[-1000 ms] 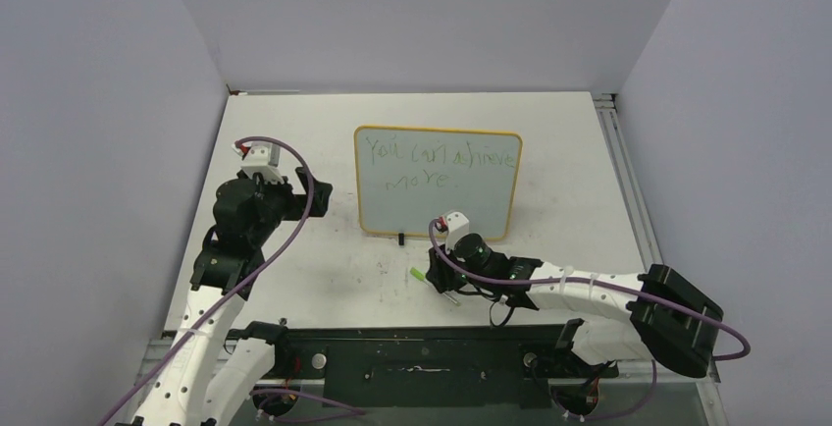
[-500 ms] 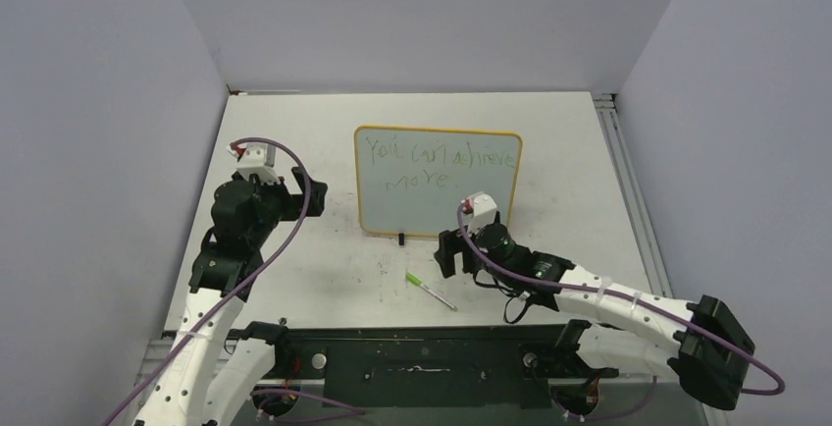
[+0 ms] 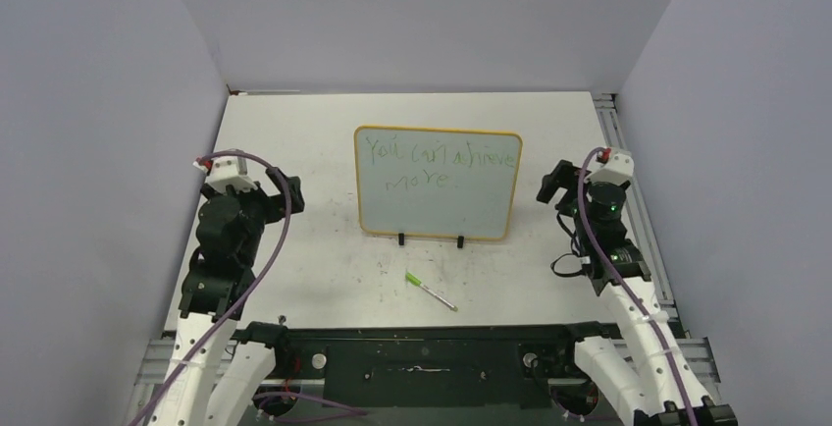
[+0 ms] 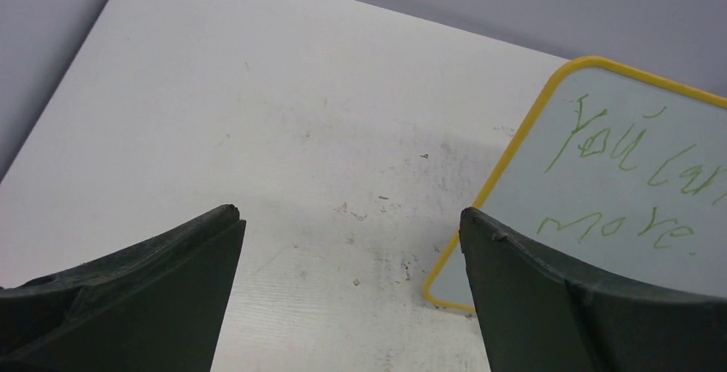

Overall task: Write a sentence on the whiteboard
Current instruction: Reset both arms

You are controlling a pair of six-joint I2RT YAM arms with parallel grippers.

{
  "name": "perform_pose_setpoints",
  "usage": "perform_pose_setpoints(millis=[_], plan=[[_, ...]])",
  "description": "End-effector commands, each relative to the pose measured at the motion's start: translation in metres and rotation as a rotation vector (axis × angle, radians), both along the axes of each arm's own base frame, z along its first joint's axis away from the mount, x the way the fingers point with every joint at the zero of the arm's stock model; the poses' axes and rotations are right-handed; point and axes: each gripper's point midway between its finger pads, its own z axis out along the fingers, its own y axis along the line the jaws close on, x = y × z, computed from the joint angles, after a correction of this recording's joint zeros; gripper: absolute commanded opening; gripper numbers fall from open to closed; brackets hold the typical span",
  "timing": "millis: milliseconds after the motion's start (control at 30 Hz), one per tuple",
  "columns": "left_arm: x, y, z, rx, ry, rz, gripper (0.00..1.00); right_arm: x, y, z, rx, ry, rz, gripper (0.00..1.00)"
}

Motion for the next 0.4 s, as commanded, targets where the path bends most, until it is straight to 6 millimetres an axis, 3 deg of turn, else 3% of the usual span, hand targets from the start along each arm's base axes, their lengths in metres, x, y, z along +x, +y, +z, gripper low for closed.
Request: perform_pose_setpoints(millis=[0, 167, 367], plan=[[-0.005, 0.025, 0.022, 0.001, -0.050, 0.140, 0.96, -0.003, -0.026, 0.045, -0.025, -0.176, -0.103, 0.90], [-0.007, 0.034, 0.022, 0.021, -0.046, 0.182, 0.96, -0.014, -0.037, 0.060, -0.039, -0.247, -0.151, 0.90], [-0.008, 0.029, 0.022, 0.035, -0.044, 0.143, 0.96, -0.017, -0.037, 0.066, -0.038, -0.263, -0.152, 0.90]])
